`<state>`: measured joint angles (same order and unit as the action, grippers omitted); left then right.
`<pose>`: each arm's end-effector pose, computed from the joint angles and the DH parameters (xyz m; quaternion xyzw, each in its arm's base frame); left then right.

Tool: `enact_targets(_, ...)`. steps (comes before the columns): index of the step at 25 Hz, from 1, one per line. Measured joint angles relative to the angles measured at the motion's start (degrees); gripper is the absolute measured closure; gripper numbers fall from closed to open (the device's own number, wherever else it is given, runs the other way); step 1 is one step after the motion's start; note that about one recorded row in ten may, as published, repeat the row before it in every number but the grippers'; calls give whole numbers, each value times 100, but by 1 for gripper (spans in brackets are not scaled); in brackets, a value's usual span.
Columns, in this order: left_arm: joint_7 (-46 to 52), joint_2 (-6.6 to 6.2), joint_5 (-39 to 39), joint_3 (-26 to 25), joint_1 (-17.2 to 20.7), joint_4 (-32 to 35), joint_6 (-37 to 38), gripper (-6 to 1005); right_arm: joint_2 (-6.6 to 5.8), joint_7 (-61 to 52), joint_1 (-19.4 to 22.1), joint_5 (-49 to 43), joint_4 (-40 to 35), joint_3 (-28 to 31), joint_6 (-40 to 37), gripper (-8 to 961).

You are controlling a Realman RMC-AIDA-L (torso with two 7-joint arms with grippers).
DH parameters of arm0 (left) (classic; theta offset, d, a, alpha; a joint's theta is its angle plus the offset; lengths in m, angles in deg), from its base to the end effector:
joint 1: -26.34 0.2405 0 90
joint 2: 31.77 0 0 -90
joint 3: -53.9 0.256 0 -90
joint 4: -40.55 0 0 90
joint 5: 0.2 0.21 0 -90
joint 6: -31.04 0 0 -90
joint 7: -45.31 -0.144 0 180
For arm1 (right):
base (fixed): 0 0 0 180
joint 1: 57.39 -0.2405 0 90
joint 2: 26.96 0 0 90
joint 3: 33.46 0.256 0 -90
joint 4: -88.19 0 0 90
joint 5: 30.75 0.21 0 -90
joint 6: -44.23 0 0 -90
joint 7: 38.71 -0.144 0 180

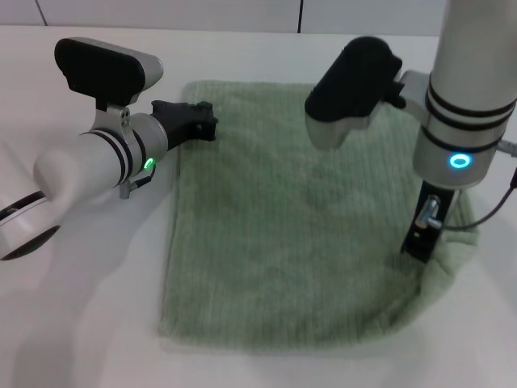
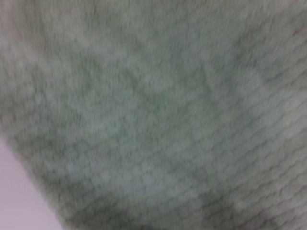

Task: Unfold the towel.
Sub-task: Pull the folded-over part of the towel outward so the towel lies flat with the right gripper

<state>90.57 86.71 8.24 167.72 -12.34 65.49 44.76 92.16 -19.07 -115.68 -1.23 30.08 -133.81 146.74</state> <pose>-0.2545 0.4099 -0.0933 -0.8331 -0.3419 -0.1210 0.4177 0.1248 0.3415 -0.0538 -0.8601 0.2549 -0.4332 0.0874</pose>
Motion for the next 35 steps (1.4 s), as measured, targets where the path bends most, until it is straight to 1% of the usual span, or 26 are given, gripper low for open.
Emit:
enact_targets(4, 0, 0, 0, 0, 0, 5, -3, 929, 22, 4, -59, 67, 231, -227, 14, 913)
enact_targets(11, 0, 0, 2, 0, 9, 10, -3, 927, 40, -39, -211, 499, 641, -384, 18, 908)
enact_targets(17, 0, 0, 9, 0, 18, 11, -3, 926, 49, -74, -291, 516, 1019, -603, 10, 904)
enact_targets(32, -5, -3, 9, 0, 2, 11, -2, 922, 50, -30, -324, 446, 1217, -712, -127, 894)
enact_targets(35, -7, -6, 9, -8, 1, 10, -2, 921, 50, -18, -346, 449, 1184, -698, -128, 788)
